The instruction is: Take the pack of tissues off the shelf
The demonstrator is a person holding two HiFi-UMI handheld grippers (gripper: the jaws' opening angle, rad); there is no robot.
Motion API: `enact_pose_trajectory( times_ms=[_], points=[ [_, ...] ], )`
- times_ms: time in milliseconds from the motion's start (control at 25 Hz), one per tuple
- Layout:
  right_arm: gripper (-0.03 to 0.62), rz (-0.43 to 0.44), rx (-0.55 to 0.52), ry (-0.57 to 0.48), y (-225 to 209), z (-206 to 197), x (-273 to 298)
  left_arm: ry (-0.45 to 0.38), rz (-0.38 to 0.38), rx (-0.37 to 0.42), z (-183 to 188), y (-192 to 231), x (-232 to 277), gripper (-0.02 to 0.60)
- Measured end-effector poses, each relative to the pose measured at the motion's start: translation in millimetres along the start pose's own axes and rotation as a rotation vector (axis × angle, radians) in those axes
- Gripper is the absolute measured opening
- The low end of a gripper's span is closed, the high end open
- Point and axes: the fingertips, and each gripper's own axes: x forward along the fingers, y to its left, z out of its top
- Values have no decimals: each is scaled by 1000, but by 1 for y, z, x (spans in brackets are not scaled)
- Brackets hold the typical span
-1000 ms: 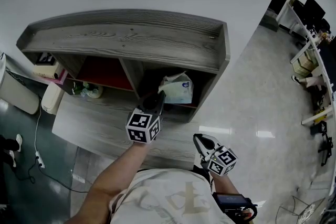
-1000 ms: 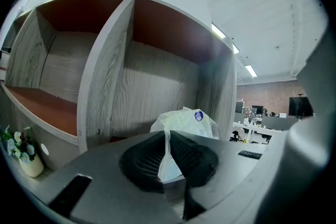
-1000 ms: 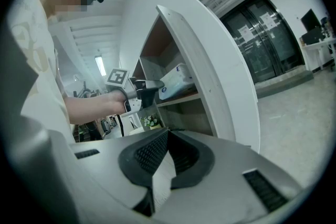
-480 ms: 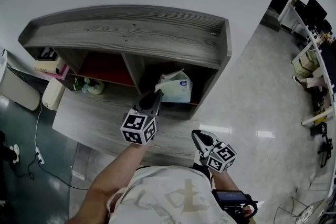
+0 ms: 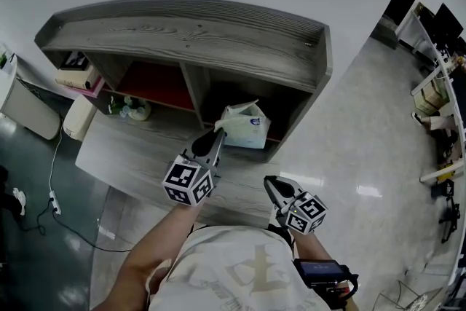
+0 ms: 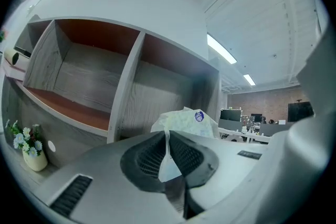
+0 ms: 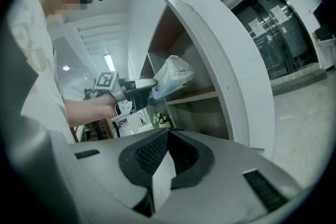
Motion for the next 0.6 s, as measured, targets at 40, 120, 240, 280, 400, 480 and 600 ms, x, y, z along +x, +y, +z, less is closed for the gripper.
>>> enact_pose_trajectory(
  times_ms=[40,120,240,280,400,480,600],
  points=[
    [5,8,-3,4,1,0,2,-4,3,-2,0,1,-3,32],
    [5,21,-6,12,2,0,4,-10,13,-7,-1,2,-11,32],
    [5,44,-11,25,6,1,9,-12,29,-9,-3,4,-23,32],
    [5,52,-12,29,7,1,11,-13,35,-10,-4,5,-26,32],
    [5,77,-16,41,13,0,17,-16,55,-16,-7,11,-39,32],
    [5,93,-19,48,18,-1,21,-15,69,-19,-9,14,-48,32],
    [5,118,-35,55,20,0,30,-17,90,-15,-14,22,-60,32]
  ],
)
